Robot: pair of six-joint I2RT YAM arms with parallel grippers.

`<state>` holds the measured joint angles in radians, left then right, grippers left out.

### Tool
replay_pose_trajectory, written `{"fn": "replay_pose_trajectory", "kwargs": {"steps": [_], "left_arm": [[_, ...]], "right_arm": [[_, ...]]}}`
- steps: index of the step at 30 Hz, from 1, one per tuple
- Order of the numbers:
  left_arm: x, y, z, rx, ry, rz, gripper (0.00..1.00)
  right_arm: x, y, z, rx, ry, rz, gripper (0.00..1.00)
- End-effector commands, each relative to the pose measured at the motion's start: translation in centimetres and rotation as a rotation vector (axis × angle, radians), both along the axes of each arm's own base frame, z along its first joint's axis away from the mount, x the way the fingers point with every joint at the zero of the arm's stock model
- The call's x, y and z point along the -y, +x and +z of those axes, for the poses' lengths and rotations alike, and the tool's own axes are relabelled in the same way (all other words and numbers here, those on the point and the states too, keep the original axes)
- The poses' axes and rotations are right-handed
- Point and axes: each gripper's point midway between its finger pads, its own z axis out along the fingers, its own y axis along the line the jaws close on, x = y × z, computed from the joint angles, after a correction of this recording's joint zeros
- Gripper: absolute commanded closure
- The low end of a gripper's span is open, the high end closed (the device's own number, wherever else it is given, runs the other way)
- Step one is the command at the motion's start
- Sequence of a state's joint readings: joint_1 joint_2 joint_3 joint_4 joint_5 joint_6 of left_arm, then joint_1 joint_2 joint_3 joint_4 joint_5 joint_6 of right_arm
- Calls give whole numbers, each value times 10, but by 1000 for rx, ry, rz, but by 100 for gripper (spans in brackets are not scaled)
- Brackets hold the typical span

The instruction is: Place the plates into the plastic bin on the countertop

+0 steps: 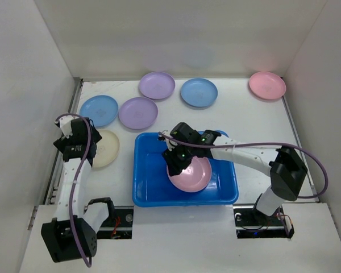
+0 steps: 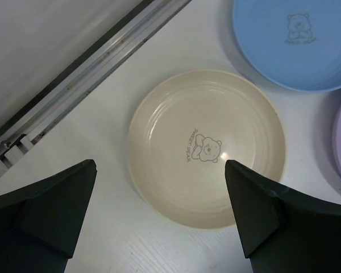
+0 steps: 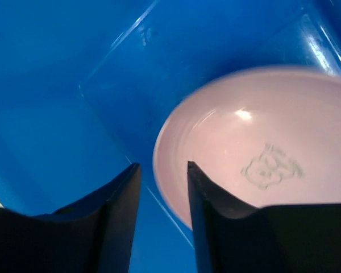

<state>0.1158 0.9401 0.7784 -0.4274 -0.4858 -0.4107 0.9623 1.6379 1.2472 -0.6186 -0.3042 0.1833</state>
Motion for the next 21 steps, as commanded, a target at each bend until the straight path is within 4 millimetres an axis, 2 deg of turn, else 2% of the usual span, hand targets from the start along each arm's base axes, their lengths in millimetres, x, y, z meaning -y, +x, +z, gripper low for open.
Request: {"fn": "replay_pose_trajectory", "kwargs": {"steps": [1,5,8,13,17,21], "left_arm": [[2,-2,-12,-45,-48,12,2],[3,9,-21,-110,-74,-29,4],[13,26,-27,-163,-77,-115,7],[55,61,-44,-255,-20,-361,16],[87,81,-54,-253,10,-483,20],[108,93,-72,-290,-22,-539,27]], "right_arm": [[-11,6,15,35,99,18,50],[0,19,32,60,161,-28,35],[13,32,45,83,218,-91,33],[32,44,53,112,252,-160,29],[37,49,54,122,255,-187,29],[41,56,57,131,258,-211,29]]}}
